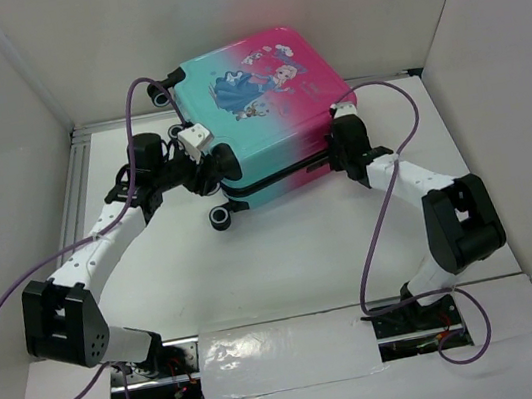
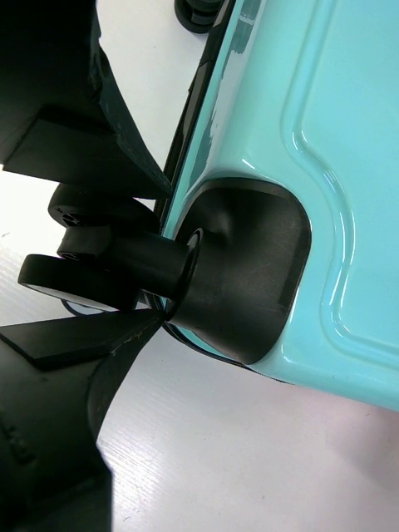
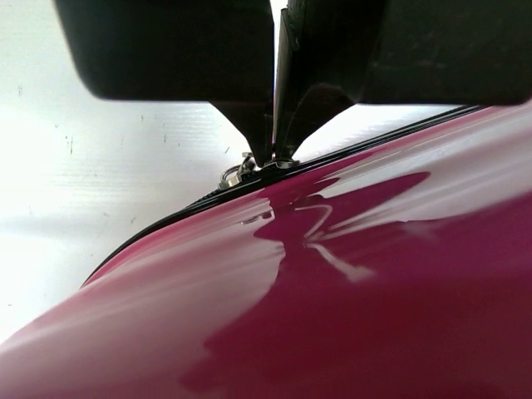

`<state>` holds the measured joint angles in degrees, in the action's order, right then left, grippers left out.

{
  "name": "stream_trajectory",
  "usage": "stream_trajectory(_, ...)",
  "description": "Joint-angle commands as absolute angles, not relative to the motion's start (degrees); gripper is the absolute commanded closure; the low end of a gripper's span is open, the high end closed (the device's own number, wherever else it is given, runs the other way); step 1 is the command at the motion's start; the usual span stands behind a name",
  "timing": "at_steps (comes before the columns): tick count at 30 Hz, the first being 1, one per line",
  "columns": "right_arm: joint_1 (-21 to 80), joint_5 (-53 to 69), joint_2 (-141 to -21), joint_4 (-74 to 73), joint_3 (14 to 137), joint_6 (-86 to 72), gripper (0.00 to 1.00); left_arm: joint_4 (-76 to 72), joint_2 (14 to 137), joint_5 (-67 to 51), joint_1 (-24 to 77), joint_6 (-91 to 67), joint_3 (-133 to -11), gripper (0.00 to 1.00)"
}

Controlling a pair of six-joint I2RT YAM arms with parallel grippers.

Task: Pack the luggage

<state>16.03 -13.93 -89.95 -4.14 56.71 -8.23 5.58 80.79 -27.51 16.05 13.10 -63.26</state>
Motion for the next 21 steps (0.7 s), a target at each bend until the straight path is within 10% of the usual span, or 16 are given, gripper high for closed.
stream_trajectory(1,16.25,-15.21,-91.05,-2.98,59.33,-7.29,0.95,6.24,83.23,-23.91,15.64,12.48,-63.81,0.35)
stream_trajectory(8,19.15,-13.37,-85.9,-11.77,62.22,-9.32,0.34,6.85,83.23,-22.85,15.64,12.48,-64.34,0.3)
stream_trajectory(16,21.97,-13.27,-67.87,-18.11,65.03,-15.99,0.0,7.99,81.48,-22.15,15.64,8.54,-66.53,0.09)
stream_trajectory(21,21.97,-16.06,-60.92,-21.88,66.36,-16.52,0.0,8.61,78.85,-18.55,15.64,4.41,-68.37,0.0)
